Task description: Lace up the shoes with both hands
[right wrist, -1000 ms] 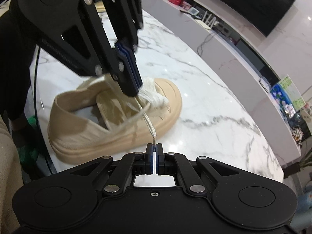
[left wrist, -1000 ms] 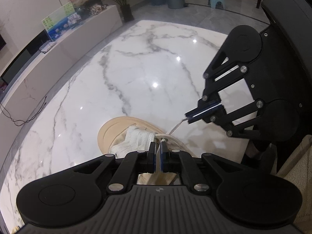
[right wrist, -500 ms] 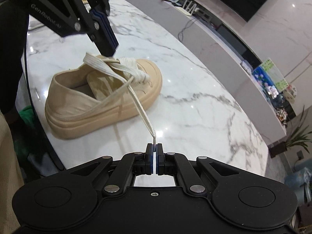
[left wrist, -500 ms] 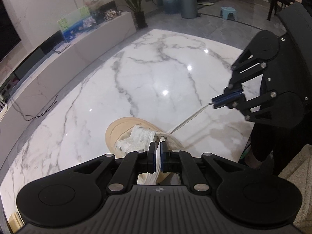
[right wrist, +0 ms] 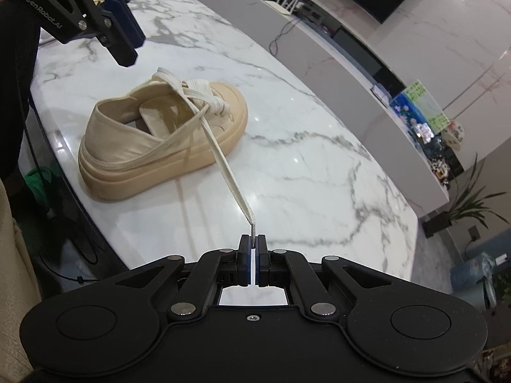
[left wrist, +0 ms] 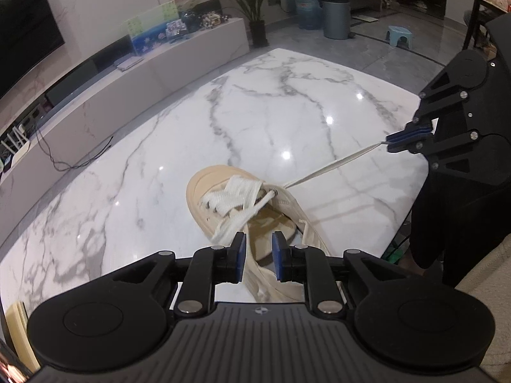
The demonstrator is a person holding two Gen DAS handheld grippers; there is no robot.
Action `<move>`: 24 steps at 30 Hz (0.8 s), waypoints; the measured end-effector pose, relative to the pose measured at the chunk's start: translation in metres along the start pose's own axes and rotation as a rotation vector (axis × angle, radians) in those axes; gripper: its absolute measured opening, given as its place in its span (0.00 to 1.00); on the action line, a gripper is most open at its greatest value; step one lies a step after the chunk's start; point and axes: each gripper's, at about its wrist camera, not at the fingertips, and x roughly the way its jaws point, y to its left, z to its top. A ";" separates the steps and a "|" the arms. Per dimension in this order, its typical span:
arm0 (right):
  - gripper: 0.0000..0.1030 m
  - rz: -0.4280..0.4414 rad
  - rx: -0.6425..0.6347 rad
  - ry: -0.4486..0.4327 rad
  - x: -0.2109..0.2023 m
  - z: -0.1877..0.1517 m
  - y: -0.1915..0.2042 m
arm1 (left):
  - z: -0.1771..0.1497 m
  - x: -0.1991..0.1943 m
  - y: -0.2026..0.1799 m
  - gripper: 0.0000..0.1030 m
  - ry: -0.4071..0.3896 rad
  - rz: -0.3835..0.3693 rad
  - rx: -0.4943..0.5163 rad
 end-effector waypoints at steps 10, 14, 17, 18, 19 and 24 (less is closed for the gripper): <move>0.00 -0.033 0.048 0.048 -0.009 -0.024 -0.008 | -0.002 -0.002 -0.005 0.16 -0.001 0.002 -0.020; 0.01 -0.046 0.063 0.065 -0.011 -0.033 -0.012 | -0.003 -0.002 -0.007 0.16 0.002 0.005 -0.034; 0.01 -0.049 0.072 0.070 -0.013 -0.038 -0.014 | -0.003 -0.001 -0.008 0.16 0.006 0.006 -0.044; 0.01 -0.051 0.074 0.067 -0.014 -0.039 -0.014 | -0.003 -0.001 -0.008 0.16 0.009 0.008 -0.050; 0.01 -0.050 0.080 0.060 -0.016 -0.038 -0.014 | -0.002 -0.001 -0.008 0.16 0.011 0.010 -0.059; 0.01 -0.041 0.127 -0.002 -0.024 -0.026 -0.016 | 0.002 -0.004 -0.008 0.21 0.002 0.026 -0.095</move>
